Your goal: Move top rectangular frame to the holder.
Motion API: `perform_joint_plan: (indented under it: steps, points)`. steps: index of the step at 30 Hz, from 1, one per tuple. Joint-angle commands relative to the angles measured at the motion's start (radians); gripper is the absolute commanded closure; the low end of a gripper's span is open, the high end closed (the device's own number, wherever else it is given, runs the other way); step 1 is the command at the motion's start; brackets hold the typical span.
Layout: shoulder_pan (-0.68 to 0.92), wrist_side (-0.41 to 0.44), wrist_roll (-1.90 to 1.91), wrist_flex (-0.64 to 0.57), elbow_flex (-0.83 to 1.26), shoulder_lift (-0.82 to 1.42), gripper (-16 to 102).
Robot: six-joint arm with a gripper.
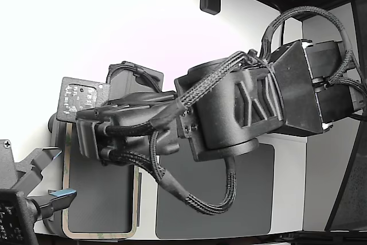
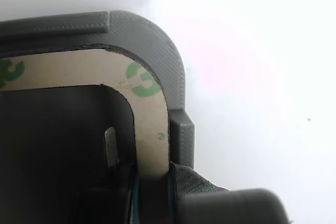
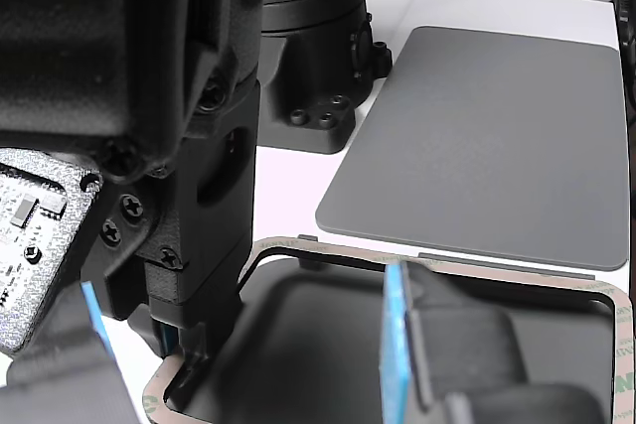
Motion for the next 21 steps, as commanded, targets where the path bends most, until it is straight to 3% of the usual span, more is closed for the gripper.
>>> perform_joint_plan:
  steps: [1,21]
  points:
    - [-0.009,0.003,-0.002,0.008,-0.017,0.035,96]
    - [-0.008,0.005,-0.006,-0.017,-0.009,0.021,96]
